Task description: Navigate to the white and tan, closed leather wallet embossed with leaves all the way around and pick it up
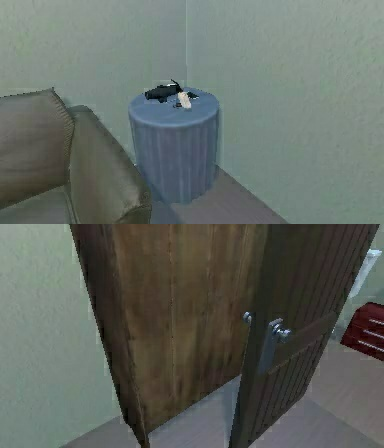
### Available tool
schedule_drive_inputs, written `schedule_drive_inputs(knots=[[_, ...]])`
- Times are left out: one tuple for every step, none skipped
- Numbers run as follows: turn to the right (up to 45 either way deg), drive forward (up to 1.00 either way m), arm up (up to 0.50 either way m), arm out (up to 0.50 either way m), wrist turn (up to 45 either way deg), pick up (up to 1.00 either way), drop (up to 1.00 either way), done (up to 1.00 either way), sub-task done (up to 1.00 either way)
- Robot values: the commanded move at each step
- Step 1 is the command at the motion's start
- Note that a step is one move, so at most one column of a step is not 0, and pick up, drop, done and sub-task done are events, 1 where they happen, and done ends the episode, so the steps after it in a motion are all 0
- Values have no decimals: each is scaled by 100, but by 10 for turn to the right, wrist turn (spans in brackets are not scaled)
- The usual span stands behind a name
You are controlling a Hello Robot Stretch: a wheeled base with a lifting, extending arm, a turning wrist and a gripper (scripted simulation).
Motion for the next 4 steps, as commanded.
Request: schedule_drive_inputs(knots=[[90, 0, 0, 0, 0, 0, 0, 0, 0], [0, 50, 0, 0, 0, 0, 0, 0, 0], [-210, 0, 0, 0, 0, 0, 0, 0, 0], [0, 40, 0, 0, 0, 0, 0, 0, 0]])
